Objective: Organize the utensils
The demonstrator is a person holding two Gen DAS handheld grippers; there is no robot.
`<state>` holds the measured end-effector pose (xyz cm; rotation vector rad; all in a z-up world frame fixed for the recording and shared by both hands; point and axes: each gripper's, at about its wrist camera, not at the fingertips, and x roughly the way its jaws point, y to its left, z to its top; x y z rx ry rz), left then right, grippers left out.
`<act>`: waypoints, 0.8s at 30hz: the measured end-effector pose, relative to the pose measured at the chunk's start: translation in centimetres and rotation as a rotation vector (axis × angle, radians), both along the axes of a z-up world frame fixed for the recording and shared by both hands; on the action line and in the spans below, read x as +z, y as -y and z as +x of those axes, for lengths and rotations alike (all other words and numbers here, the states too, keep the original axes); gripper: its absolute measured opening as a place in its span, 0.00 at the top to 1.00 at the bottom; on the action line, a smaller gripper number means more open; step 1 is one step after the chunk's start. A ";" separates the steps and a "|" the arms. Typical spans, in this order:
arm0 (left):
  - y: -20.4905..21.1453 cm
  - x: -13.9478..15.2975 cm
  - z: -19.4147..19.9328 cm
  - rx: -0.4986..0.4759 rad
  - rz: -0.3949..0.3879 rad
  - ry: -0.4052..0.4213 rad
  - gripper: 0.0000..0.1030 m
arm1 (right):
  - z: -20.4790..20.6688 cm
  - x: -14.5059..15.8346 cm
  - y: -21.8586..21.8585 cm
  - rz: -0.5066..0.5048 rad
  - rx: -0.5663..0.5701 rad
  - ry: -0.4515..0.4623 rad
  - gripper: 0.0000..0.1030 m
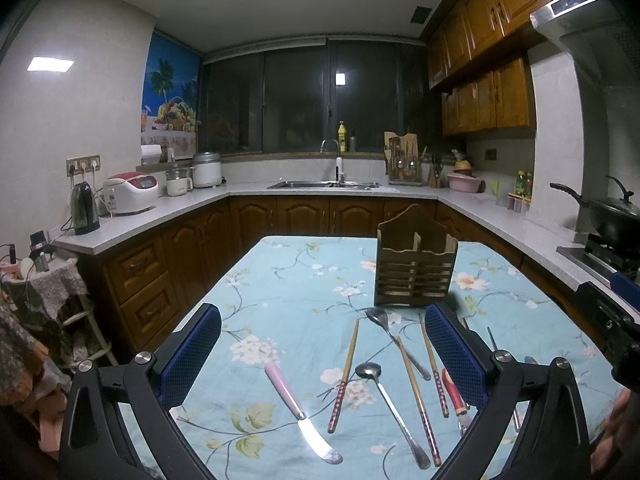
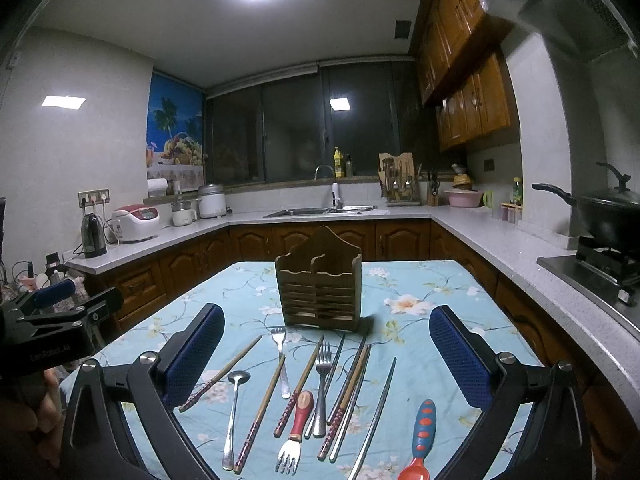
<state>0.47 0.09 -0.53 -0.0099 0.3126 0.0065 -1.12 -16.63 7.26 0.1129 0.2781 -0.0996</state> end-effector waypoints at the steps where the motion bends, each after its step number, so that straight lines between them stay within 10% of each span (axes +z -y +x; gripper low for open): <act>1: 0.0 0.0 0.0 0.000 0.000 -0.001 0.01 | 0.0 0.0 0.0 0.000 0.001 0.000 0.00; 24: -2.3 -0.5 7.7 -0.037 -0.064 -0.249 0.01 | 4.6 -3.0 2.7 0.086 -0.004 -0.197 0.00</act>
